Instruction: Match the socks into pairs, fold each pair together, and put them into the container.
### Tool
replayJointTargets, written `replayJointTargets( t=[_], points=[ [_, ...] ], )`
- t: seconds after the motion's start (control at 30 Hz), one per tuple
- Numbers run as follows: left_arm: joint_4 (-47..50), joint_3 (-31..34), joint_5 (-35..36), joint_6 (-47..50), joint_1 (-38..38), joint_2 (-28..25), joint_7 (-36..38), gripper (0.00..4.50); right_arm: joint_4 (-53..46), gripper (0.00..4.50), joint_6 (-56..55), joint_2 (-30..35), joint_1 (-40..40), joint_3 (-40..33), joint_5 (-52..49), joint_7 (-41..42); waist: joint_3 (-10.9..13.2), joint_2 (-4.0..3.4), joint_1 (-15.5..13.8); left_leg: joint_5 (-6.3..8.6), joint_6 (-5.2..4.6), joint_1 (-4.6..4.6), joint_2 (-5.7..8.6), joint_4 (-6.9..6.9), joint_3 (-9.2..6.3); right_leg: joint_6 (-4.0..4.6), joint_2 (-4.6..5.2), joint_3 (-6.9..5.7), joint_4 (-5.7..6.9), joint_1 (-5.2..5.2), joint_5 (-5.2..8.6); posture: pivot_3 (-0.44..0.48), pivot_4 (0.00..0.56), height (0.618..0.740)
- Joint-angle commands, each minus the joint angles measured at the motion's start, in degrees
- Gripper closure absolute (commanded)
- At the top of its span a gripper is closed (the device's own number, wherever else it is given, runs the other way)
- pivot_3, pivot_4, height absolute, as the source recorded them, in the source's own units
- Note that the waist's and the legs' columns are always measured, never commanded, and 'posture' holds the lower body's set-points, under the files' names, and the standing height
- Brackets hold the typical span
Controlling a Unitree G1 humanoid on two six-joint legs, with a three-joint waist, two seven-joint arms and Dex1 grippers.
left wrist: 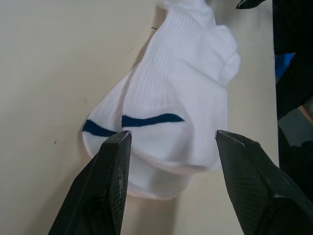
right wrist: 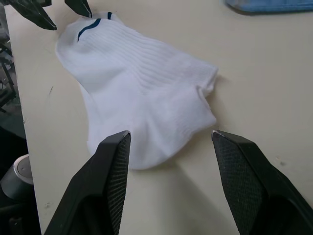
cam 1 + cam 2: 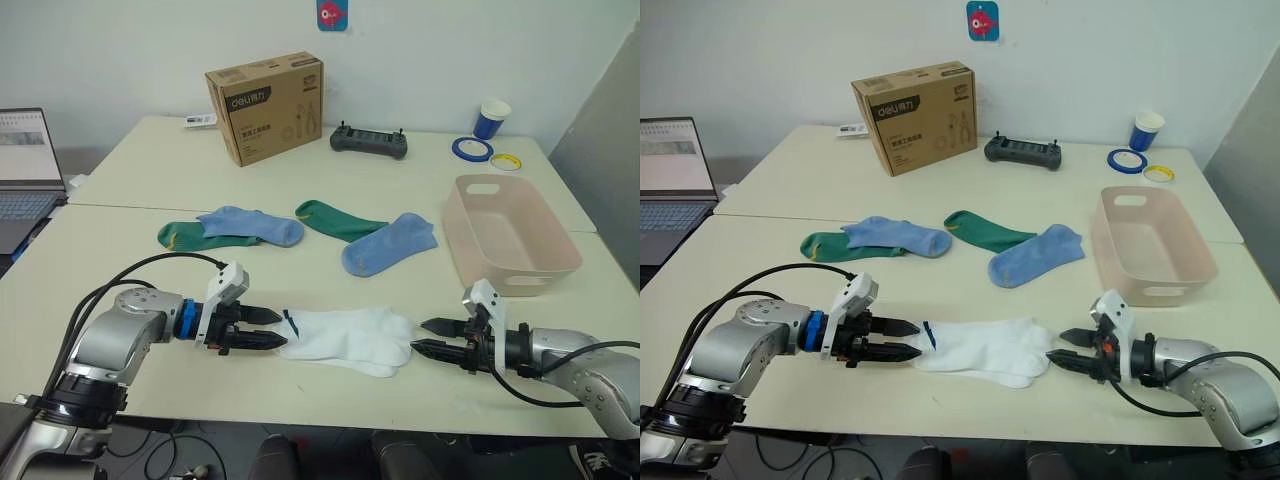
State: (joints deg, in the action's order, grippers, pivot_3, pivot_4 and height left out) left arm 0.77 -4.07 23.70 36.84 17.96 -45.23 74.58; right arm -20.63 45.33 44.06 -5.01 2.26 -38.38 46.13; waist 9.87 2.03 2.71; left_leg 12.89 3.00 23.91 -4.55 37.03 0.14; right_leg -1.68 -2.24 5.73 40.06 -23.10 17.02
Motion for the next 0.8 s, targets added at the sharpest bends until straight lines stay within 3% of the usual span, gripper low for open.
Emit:
replayJointTargets(
  t=[0.03, 0.37, 0.6, 0.73, 0.8],
  points=[
    [1.7, 1.5, 0.4, -1.0, 0.1, 0.4, -2.3, 1.68, 1.4, 1.66, -1.2, -0.6, -1.1, 0.2, 1.6, 0.8, 0.0, 0.01, -0.1, 0.0, 0.0, 0.01, 0.0, 0.0, 0.01, 0.0, 0.0, 0.01, 0.0, -0.01, 0.0, 0.0, 0.15, 0.74],
    [0.4, 0.0, -0.6, -2.2, -0.9, -0.6, -2.8, 1.68, 6.1, 1.66, -1.8, -4.4, -4.9, 0.5, 4.3, 0.2, 0.0, 0.0, 0.2, 0.0, 0.0, 0.02, -0.02, -0.08, 0.0, 0.04, -0.04, 0.0, -0.01, -0.06, 0.03, 0.0, 0.15, 0.74],
    [0.5, -0.6, -0.5, -2.2, -1.0, -0.6, -2.5, 1.68, 4.0, 1.66, -0.3, -5.1, -5.6, 0.6, 2.6, 2.0, 0.0, 0.0, 0.2, 0.0, 0.0, 0.02, -0.02, -0.07, 0.01, 0.04, -0.04, 0.01, -0.01, -0.05, 0.03, 0.0, 0.15, 0.74],
    [0.5, -0.7, -0.3, -2.3, -0.7, -0.4, -2.5, 1.63, 4.1, 2.56, -0.4, -5.3, -5.6, 0.5, 3.1, 2.0, 0.0, 0.0, 0.2, 0.0, 0.0, 0.02, -0.02, -0.07, 0.01, 0.04, -0.04, 0.01, -0.01, -0.06, 0.03, 0.0, 0.15, 0.74],
    [0.6, -0.9, -0.3, -2.5, -0.8, -0.4, -2.2, 2.02, 3.5, 3.24, 0.1, -5.4, -5.5, 0.4, 2.1, 2.8, 0.0, 0.0, 0.2, 0.0, 0.0, 0.02, -0.02, -0.07, 0.02, 0.04, -0.04, 0.02, -0.01, -0.06, 0.03, 0.0, 0.15, 0.74]
  ],
)
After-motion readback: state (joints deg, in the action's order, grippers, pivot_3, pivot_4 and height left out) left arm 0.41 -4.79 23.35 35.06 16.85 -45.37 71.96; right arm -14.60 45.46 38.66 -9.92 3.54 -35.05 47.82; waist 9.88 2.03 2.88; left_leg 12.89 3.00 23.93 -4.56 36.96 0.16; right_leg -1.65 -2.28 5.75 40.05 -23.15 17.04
